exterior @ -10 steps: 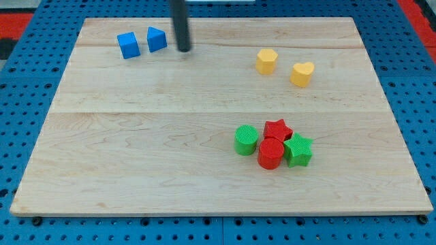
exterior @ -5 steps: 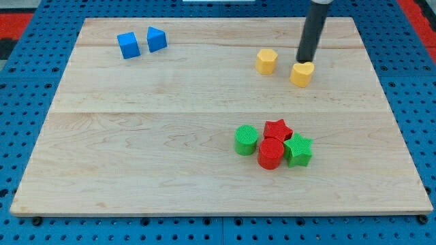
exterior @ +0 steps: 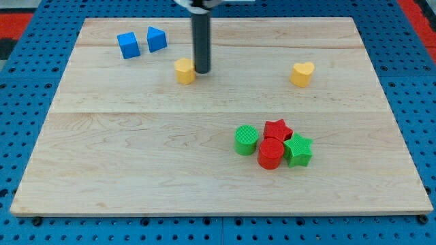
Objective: Push the yellow hexagon into the blue cube
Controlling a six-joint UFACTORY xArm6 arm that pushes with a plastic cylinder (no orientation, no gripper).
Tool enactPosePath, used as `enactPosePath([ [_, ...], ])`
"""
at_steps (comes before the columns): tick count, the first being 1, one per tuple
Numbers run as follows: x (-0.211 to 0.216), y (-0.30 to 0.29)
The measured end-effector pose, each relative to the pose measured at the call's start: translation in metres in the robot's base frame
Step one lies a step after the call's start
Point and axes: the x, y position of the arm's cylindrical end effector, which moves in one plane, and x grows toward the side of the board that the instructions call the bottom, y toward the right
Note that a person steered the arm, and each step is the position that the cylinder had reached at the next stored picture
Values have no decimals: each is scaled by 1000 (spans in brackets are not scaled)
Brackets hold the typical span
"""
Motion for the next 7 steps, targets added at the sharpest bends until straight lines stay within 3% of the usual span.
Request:
enactPosePath([
  [2, 49, -19],
  [4, -7, -50],
  [5, -15, -62],
  [7, 8, -76],
])
